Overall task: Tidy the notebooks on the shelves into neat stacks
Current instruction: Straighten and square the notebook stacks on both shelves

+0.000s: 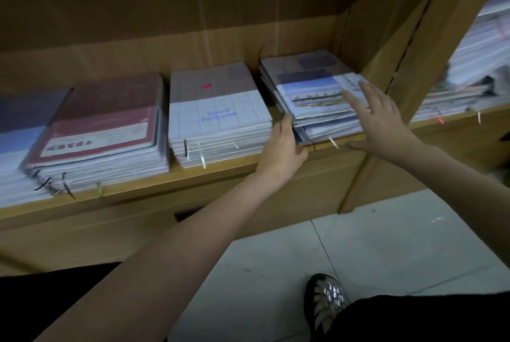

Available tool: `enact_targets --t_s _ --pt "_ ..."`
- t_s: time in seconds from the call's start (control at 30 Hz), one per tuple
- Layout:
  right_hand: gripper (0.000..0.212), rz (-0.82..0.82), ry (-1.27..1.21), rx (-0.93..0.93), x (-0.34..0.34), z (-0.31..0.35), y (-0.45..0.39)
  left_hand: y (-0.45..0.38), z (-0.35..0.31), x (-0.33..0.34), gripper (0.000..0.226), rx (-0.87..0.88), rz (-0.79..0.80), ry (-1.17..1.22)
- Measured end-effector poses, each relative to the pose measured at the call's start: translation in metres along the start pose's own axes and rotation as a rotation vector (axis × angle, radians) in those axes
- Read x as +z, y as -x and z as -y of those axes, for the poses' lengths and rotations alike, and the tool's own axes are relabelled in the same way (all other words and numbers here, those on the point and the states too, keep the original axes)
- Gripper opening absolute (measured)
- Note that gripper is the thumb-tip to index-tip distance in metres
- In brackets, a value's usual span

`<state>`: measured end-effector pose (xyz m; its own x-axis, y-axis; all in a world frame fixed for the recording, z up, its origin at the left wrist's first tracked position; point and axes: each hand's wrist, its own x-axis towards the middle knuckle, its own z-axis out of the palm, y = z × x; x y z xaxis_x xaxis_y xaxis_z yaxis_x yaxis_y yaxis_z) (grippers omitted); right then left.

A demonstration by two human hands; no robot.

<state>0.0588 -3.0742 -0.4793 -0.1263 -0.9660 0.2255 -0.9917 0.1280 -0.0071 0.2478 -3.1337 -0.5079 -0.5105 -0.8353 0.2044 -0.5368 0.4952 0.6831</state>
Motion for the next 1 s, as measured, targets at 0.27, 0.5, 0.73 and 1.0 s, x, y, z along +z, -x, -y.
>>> enact_targets --t_s 0.27,0.5,0.73,1.0 --pt "0.105 0.057 0.053 0.022 0.024 -0.009 -0.049 -0.035 0.006 0.037 0.099 -0.134 -0.044 0.167" --pt "0.109 0.018 -0.104 0.141 0.032 -0.019 -0.044 -0.046 0.01 0.042 0.095 -0.132 -0.132 0.208" --pt "0.106 0.023 -0.258 0.198 0.022 -0.048 -0.032 -0.034 0.019 0.045 0.083 -0.199 -0.144 0.237" --pt "0.096 -0.034 0.046 0.12 0.038 -0.048 -0.025 -0.033 0.023 0.049 0.088 -0.169 -0.158 0.121"
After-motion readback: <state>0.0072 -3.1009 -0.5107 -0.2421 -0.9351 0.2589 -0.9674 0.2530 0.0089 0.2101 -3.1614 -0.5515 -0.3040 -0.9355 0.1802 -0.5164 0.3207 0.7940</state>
